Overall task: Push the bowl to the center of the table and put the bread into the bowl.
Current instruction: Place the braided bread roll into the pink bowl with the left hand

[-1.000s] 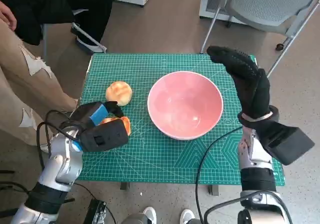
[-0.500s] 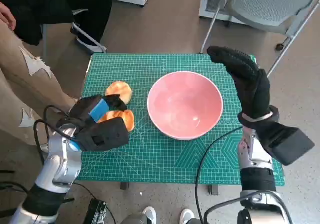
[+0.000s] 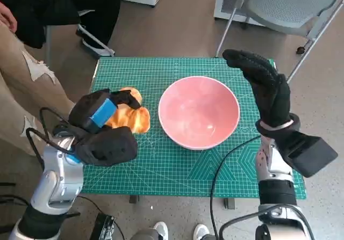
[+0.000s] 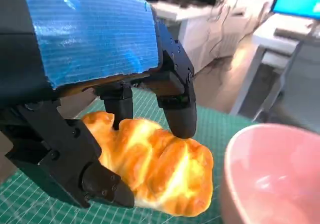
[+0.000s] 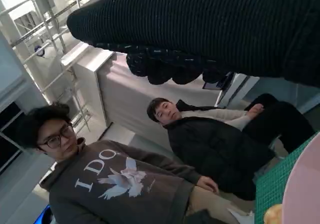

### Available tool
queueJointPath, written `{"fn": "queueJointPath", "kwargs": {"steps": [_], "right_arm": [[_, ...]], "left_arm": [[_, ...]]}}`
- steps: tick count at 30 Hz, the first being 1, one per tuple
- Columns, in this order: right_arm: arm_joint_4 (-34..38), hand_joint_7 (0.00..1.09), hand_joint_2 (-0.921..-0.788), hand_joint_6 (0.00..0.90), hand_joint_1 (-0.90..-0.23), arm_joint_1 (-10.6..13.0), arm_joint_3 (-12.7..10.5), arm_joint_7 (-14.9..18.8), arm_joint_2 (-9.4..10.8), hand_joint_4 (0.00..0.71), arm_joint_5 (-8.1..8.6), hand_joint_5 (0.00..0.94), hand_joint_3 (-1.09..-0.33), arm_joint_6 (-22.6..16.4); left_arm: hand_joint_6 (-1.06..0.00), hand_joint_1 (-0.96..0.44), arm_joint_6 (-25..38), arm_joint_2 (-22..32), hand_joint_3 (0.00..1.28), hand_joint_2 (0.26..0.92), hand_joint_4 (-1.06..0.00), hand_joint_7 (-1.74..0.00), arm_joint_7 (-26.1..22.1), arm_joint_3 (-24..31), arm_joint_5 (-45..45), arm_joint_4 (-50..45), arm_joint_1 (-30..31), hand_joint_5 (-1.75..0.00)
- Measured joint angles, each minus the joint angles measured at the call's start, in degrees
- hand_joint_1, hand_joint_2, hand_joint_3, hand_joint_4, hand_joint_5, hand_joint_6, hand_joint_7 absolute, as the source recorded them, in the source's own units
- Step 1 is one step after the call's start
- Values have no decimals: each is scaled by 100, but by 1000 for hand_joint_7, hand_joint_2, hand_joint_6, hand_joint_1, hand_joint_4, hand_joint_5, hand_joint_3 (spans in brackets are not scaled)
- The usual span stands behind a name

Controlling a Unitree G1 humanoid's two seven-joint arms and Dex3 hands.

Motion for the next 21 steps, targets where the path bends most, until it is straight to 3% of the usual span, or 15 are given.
{"fn": "queueJointPath", "kwargs": {"steps": [21], "right_arm": [[10, 487, -921, -1, -678, 1, 4, -19, -1, 181, -19, 1, -780, -55]], "left_arm": [[-696, 2, -50, -33, 108, 881, -715, -991, -107, 3, 0, -60, -271, -1246]]}}
